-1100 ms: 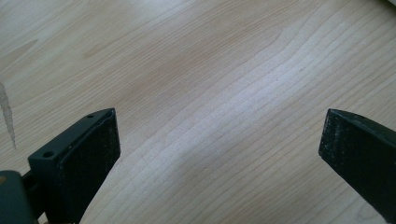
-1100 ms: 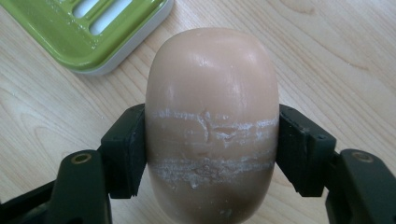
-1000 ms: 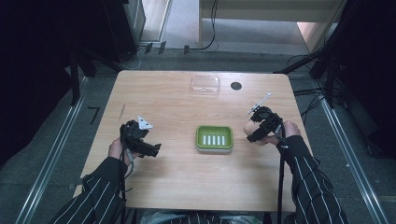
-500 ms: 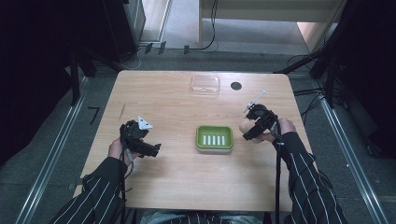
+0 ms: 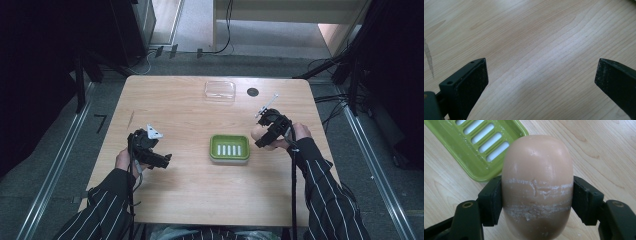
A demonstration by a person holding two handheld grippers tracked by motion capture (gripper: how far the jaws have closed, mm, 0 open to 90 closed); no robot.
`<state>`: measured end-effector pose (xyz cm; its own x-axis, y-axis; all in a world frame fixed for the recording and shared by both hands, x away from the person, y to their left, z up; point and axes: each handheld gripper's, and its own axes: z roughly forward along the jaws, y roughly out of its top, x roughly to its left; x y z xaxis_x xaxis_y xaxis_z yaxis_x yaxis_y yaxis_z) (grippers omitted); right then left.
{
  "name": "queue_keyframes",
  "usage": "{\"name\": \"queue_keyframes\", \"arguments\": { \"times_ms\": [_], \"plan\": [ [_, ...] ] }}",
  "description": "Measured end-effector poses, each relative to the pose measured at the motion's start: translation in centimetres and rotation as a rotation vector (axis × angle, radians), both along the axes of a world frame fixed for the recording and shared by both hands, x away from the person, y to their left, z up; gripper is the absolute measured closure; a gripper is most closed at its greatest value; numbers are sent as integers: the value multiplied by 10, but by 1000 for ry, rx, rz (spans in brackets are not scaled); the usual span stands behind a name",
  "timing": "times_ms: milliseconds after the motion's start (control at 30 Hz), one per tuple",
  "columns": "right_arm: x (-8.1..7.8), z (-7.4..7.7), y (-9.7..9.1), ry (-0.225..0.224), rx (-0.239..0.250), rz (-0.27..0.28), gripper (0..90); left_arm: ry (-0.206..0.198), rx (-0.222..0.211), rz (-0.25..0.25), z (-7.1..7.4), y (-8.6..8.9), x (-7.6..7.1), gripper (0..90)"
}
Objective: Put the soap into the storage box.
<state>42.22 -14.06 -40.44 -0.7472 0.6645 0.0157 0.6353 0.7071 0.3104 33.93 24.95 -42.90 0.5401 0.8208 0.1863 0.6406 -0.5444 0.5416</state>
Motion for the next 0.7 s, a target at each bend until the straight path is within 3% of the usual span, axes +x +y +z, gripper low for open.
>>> {"name": "queue_keyframes", "arguments": {
  "times_ms": [700],
  "plan": [
    [2, 7, 15, -23, 5, 60, 340, 3, -2, 0, -1, -1, 0, 0]
  ]
}}
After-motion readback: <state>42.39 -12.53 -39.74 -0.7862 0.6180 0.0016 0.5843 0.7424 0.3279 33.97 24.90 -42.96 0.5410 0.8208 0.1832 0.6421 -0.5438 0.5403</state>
